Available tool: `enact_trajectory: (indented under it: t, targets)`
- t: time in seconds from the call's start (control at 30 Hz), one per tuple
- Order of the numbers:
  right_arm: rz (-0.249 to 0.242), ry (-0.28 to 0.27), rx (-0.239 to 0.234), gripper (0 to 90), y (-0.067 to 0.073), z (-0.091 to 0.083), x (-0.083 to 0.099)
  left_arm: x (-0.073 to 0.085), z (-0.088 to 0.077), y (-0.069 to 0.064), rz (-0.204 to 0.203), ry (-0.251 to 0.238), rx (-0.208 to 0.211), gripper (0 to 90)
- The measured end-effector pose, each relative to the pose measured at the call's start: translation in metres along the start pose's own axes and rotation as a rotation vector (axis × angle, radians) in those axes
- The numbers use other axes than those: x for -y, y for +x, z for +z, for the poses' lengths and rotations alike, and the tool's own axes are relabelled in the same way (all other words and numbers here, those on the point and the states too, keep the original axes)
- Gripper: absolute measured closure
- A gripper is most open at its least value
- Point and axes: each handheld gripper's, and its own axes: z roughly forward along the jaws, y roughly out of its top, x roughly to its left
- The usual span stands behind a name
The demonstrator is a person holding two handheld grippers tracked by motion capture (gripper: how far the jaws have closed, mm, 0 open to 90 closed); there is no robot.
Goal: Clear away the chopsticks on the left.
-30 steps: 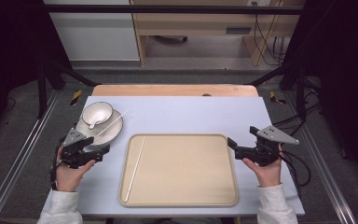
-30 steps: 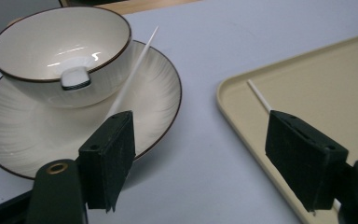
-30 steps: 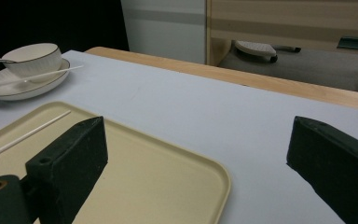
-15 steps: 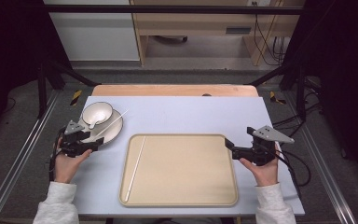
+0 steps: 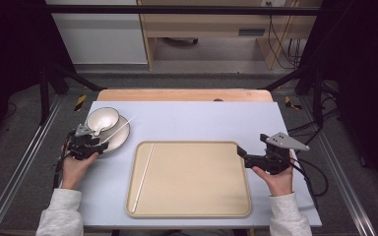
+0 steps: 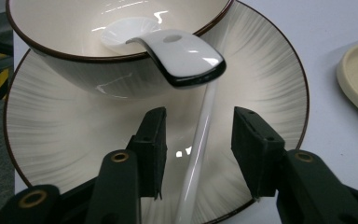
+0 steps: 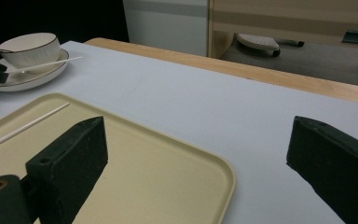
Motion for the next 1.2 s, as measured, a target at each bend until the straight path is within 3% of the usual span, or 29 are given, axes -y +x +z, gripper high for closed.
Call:
enact_trajectory:
  t: [0.17,0.23,0.43,0.47,0.8,1.0,1.2]
  targets:
    - [-0.003,0.002,0.0,5.5,0.0,0.0,0.0,-0.001,0.004,0.0,0.01,0.01,0.007,65.4]
    - [-0.001,0.0,0.0,5.5,0.0,0.001,0.0,-0.001,0.006,-0.001,0.032,0.028,0.01,70.8]
    - [-0.004,0.003,0.001,5.5,0.0,0.001,0.001,-0.001,0.006,-0.004,0.042,0.024,0.023,81.2]
    - [-0.003,0.003,0.0,5.5,0.0,0.001,0.0,-0.002,0.006,-0.005,0.059,0.029,0.026,82.0]
    - [0.0,-0.001,0.001,5.5,0.0,-0.001,0.0,-0.004,0.004,-0.011,0.075,0.037,0.045,84.2]
    - [0.001,-0.006,0.001,5.5,0.0,-0.002,0.0,-0.01,-0.007,-0.018,0.044,-0.02,0.058,84.3]
    - [0.001,-0.01,0.004,5.5,-0.001,-0.004,-0.001,-0.016,-0.018,-0.032,0.058,-0.043,0.05,84.4]
